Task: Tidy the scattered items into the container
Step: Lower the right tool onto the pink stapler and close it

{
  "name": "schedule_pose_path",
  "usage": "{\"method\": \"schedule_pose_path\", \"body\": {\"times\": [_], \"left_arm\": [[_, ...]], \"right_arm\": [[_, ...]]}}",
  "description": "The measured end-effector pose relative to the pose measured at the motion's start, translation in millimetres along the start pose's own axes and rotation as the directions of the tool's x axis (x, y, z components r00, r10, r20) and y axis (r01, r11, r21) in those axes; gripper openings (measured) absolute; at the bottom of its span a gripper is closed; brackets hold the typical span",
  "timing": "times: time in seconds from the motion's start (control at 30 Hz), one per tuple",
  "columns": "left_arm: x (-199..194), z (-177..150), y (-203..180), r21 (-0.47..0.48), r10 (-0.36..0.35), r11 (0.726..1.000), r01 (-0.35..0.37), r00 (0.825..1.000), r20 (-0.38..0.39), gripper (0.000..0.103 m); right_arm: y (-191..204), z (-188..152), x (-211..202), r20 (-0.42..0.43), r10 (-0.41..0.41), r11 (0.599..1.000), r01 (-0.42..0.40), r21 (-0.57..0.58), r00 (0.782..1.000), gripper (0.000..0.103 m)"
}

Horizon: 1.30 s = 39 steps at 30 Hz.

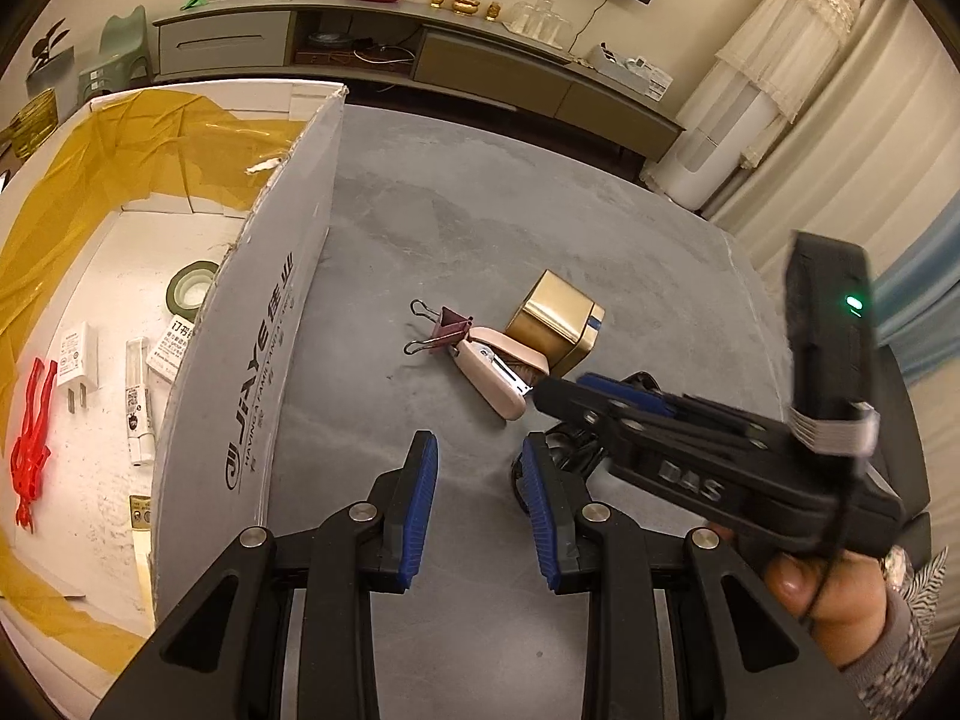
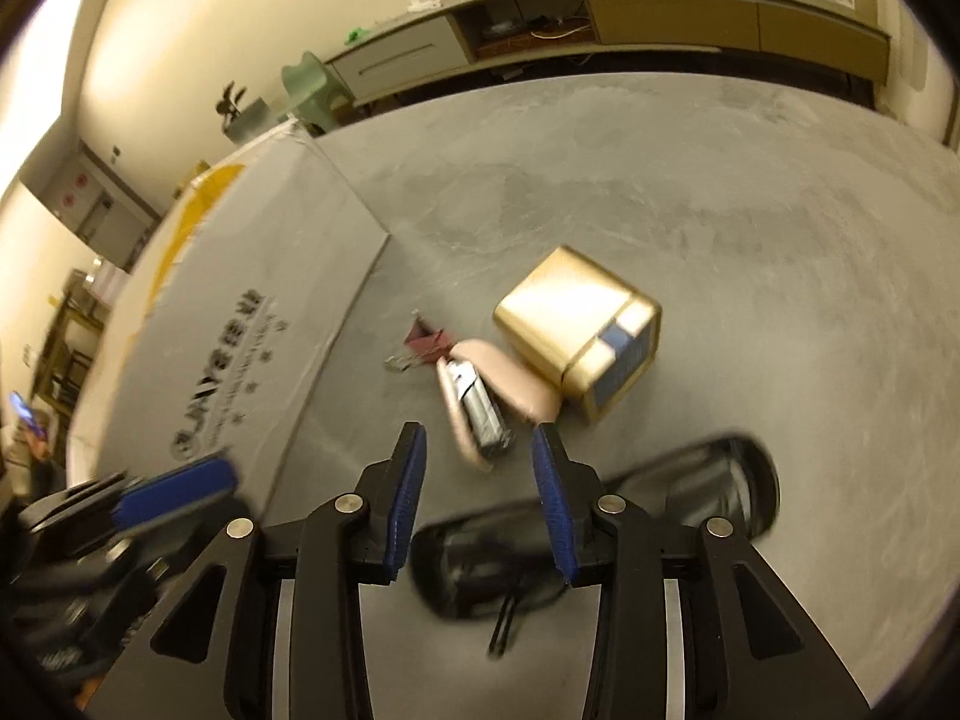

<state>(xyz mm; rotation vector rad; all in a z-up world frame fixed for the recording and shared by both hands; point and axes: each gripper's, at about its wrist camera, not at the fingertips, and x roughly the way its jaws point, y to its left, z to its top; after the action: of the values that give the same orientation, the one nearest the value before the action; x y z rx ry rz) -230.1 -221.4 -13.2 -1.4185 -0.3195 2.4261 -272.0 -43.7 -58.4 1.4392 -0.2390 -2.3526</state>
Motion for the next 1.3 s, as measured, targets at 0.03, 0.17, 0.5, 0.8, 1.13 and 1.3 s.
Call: {"method": "schedule_pose_path", "body": {"times": [0.03,0.17,0.5,0.8,1.13,1.3], "left_arm": [[0.3,0.3,1.1,-0.001,-0.001,1.0,0.001,1.0,-0.001,0.03],[1.6,0.5,7.3,-0.009,-0.004,1.0,0.004,1.0,-0.007,0.03],[-3.4,-1.6,9.1,-0.014,-0.019,1.0,0.019,1.0,-0.014,0.03],[-8.2,-4.6,11.0,0.001,-0.005,1.0,0.005,1.0,-0.006,0.03],[-8.7,-9.5,9.9,0.017,-0.002,1.0,0.002,1.0,-0.026,0.03],[-12.0,-12.0,7.3,0.026,-0.013,1.0,0.013,1.0,-0.026,0.032]], "right_arm": [[0.4,2.9,4.3,-0.003,-0.011,1.0,0.011,-0.009,1.0,0.04],[1.6,7.1,18.6,-0.032,-0.024,0.998,0.022,-0.053,0.999,0.043],[31.6,-13.1,13.6,-0.123,-0.02,0.968,-0.011,-0.252,0.992,0.04],[29.8,-7.3,20.9,-0.108,0.017,0.968,-0.043,-0.248,0.994,0.03],[50.1,-19.0,18.2,-0.117,0.015,0.945,-0.052,-0.323,0.993,0.039],[54.7,-22.2,28.4,-0.146,-0.001,0.942,-0.048,-0.333,0.989,0.024]]}}
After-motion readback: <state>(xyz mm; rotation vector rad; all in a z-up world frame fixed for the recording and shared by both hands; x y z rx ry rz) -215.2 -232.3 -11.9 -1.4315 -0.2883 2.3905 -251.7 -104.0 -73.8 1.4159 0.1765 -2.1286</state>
